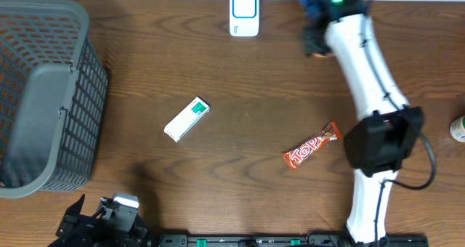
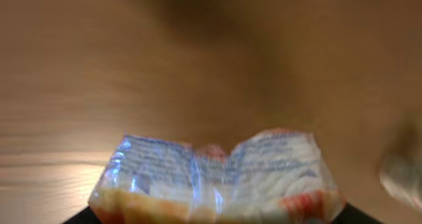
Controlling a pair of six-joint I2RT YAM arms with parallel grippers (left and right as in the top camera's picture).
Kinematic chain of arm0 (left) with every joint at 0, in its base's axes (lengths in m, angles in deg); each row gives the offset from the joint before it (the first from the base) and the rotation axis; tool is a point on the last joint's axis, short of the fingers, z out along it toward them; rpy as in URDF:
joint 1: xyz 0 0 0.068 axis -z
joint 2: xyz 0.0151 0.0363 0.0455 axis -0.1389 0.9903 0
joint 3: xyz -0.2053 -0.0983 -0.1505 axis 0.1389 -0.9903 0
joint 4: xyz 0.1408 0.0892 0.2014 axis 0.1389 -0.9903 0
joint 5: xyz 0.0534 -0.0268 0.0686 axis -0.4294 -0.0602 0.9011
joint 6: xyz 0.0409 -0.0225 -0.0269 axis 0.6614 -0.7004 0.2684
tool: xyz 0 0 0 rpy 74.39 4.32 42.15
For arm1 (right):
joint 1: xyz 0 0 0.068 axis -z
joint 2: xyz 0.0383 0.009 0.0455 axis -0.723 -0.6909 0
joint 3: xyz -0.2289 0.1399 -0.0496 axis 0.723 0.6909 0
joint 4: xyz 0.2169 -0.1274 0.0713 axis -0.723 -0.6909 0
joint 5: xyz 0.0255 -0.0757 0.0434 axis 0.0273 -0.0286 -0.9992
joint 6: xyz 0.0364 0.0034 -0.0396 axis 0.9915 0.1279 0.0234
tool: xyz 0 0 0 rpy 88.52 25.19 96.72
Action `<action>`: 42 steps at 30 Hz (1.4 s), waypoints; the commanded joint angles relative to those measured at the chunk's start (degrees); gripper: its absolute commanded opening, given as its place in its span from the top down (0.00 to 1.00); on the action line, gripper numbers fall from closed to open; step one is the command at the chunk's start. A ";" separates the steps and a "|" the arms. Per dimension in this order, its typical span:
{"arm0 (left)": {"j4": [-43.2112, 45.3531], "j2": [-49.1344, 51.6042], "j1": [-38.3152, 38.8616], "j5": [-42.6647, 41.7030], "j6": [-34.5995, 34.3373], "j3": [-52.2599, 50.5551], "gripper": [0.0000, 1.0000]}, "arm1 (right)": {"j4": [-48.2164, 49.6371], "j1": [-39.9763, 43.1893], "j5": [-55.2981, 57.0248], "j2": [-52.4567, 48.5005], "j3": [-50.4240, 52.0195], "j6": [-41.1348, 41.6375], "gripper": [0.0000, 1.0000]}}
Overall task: Scan the item barcode
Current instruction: 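Swing the Kleenex pack to the right edge and release it, then move the right gripper down onto the Top chocolate bar and grasp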
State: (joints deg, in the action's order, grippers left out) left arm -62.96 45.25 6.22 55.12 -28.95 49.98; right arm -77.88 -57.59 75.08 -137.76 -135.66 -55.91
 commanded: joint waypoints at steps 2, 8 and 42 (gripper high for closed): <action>-0.02 -0.07 0.24 0.28 0.11 0.17 0.02 | -2.27 10.73 3.76 -5.40 4.57 1.25 0.40; -0.02 -0.07 0.24 0.28 0.11 0.17 0.02 | -1.73 24.65 3.50 -10.78 7.48 1.86 0.42; -0.02 -0.07 0.24 0.28 0.11 0.17 0.02 | -19.04 19.34 -27.06 12.92 -2.12 3.28 0.01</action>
State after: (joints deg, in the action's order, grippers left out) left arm -62.96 45.25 6.22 55.12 -28.95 49.98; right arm -96.48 -34.57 50.36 -124.66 -140.97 -52.34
